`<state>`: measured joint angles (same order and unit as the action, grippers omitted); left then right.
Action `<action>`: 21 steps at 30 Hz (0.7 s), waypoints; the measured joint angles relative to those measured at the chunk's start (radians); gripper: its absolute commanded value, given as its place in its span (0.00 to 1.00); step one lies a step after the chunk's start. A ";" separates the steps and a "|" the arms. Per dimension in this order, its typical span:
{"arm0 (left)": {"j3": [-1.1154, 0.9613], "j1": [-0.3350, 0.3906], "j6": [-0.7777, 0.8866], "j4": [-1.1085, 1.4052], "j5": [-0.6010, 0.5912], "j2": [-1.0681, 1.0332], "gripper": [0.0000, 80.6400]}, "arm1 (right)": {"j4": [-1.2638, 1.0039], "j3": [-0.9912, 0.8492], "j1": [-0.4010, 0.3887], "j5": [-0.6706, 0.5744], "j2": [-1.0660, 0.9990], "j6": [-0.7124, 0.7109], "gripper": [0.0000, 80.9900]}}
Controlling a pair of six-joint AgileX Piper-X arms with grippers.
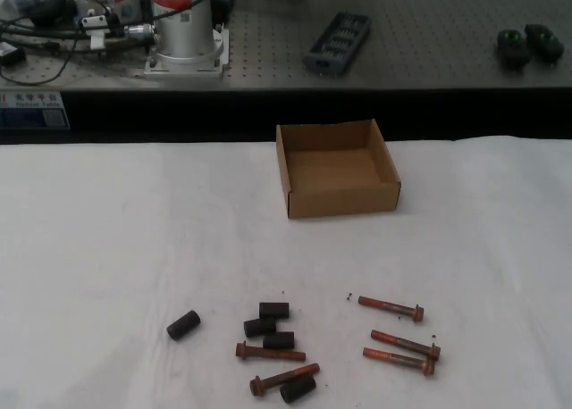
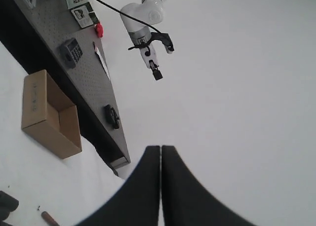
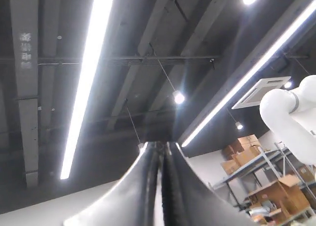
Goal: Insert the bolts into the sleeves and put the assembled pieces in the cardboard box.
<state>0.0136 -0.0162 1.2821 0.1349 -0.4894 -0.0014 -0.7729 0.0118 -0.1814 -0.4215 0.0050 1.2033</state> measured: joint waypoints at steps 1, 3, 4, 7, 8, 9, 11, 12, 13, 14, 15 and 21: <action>0.000 0.000 -0.032 -0.007 0.000 0.000 0.01 | 0.077 0.000 0.000 -0.014 0.003 -0.009 0.05; 0.000 0.000 -0.110 -0.040 -0.012 0.000 0.01 | 0.290 -0.002 0.000 -0.037 0.002 -0.045 0.05; 0.000 0.000 -0.118 -0.044 -0.014 0.000 0.01 | 0.395 -0.002 0.000 -0.040 0.000 -0.069 0.05; 0.000 0.000 -0.262 -0.147 -0.100 0.000 0.01 | 0.670 0.000 0.000 -0.038 -0.002 -0.130 0.05; 0.000 0.000 -0.310 -0.205 -0.136 0.000 0.01 | 0.758 0.002 0.000 -0.035 -0.003 -0.157 0.05; 0.000 0.000 -0.362 -0.270 -0.162 0.000 0.01 | 0.853 0.002 0.000 -0.033 -0.002 -0.188 0.05; 0.000 0.000 -0.436 -0.385 -0.169 0.000 0.01 | 1.004 0.002 0.000 -0.031 -0.002 -0.236 0.05; 0.000 0.000 -0.454 -0.433 -0.153 0.000 0.01 | 1.076 0.002 0.000 -0.031 -0.002 -0.258 0.05; 0.000 0.000 -0.490 -0.488 -0.111 0.000 0.01 | 1.088 0.002 0.000 -0.031 -0.002 -0.262 0.05; 0.000 0.000 -0.509 -0.503 -0.093 0.000 0.01 | 1.139 0.002 0.000 -0.029 -0.002 -0.278 0.05; 0.000 0.000 -0.521 -0.513 -0.081 0.000 0.01 | 1.184 0.002 0.000 -0.029 -0.002 -0.294 0.05; 0.000 0.000 -0.559 -0.505 -0.088 0.000 0.01 | 1.241 0.002 0.000 -0.042 -0.002 -0.321 0.05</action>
<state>0.0136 -0.0162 0.7229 -0.3701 -0.5772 -0.0014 0.4682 0.0138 -0.1814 -0.4631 0.0026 0.8827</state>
